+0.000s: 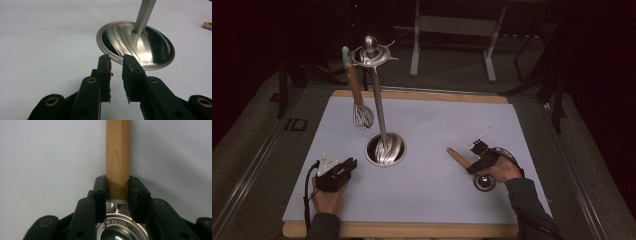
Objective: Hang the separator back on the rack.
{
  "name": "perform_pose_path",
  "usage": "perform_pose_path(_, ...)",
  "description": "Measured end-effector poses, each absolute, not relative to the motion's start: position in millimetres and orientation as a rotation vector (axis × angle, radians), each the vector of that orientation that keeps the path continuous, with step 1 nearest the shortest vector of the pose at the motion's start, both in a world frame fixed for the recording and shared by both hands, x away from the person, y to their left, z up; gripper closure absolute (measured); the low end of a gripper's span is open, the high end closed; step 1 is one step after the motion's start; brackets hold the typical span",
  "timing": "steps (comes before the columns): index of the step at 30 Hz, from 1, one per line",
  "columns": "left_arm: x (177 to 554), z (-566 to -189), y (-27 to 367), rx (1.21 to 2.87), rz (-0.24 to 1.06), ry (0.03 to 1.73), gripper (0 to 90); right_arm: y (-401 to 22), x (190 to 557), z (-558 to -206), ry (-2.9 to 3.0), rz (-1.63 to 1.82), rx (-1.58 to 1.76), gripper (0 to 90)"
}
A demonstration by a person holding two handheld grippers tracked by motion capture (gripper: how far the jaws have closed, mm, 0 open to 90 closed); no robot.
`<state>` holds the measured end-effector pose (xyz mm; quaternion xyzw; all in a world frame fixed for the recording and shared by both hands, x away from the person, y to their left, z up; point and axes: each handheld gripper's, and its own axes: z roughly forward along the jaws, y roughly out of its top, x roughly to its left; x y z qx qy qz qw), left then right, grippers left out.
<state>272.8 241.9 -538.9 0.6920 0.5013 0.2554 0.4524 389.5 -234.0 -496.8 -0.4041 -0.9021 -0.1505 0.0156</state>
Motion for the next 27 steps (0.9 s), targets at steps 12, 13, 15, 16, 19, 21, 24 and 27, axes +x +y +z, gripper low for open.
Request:
perform_pose_path(12,273,-539,242,1.706,0.631,1.238,76.6,-238,387,-498,-2.738,-0.704,-1.299,71.0)
perform_pose_path(13,273,-539,242,1.706,0.631,1.238,76.6,-238,386,-498,-2.733,-0.725,-1.29,71.0)
perform_pose_path(15,273,-539,242,1.706,0.63,1.238,76.6,-237,385,-497,-2.728,-0.755,-1.277,71.0)
perform_pose_path(16,273,-539,242,1.707,0.63,1.238,76.6,-236,385,-497,-2.728,-0.772,-1.262,71.0)
perform_pose_path(19,273,-539,242,1.706,0.629,1.237,76.6,-232,383,-496,-2.739,-0.823,-1.216,71.1)
perform_pose_path(21,273,-539,242,1.705,0.629,1.237,76.6,-229,382,-495,-2.751,-0.848,-1.194,71.0)
perform_pose_path(24,273,-539,242,1.705,0.628,1.237,76.6,-225,381,-494,-2.757,-0.899,-1.159,71.1)
perform_pose_path(27,273,-539,242,1.705,0.628,1.237,76.6,-220,379,-491,-2.771,-0.962,-1.105,71.1)
